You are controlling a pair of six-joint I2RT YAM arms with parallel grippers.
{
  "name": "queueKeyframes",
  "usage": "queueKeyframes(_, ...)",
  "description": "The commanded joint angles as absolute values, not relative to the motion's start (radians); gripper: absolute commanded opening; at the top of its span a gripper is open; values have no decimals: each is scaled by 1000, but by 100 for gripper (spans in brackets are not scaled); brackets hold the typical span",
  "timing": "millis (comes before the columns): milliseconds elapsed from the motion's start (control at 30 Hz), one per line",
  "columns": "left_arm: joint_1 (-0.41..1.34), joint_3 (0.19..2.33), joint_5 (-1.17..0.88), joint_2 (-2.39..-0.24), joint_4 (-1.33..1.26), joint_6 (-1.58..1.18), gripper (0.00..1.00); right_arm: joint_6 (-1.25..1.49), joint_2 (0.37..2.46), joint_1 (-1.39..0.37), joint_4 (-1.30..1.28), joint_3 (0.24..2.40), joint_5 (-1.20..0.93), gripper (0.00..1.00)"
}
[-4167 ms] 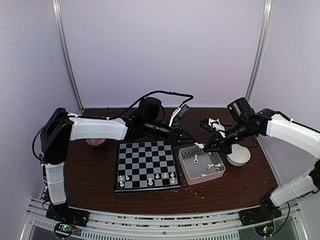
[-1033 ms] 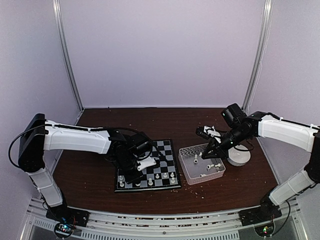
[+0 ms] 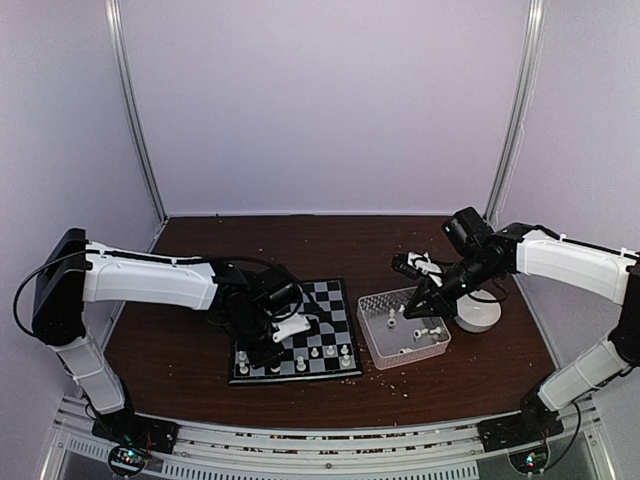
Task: Set up the chess pieces on the board
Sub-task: Place the chess piece on the chessboard.
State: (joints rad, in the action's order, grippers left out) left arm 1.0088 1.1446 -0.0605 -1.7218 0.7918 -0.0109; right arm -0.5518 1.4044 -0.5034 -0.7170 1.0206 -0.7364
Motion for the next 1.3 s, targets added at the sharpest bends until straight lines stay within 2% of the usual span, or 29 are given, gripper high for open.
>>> queueKeyframes(0,1002,1097,-37,-1707,830,-23,0,-557,1412,-499,-730,1025,-737,2)
queueKeyframes(233,1001,1103,-36,-1712,830,-21,1,-557,1420,-499,-735,1032,-742,2)
queueKeyframes(400,1002,1119,-42,-1715,818,-26,20,-557,1416,-499,-733,1030,-740,3)
queueKeyframes(533,1002,1134,-51,-1671,820,-28,32,-558,1410,-499,-740,1036,-740,2)
queueKeyframes(767,1001,1284,-33,-1494,899,-22,40,-586,1366,-518,-821,1095,-794,2)
queueKeyframes(900,1002,1283,-75,-1370,655,68,43,-605,1354,-557,-902,1166,-862,3)
queueKeyframes(1100,1013,1105,-363,-1320,92,288,42,-635,1408,-676,-1047,1297,-959,3)
queueKeyframes(1267,1099,1174,-397,-1430,68,518,42,-631,1456,-719,-1122,1388,-1060,4)
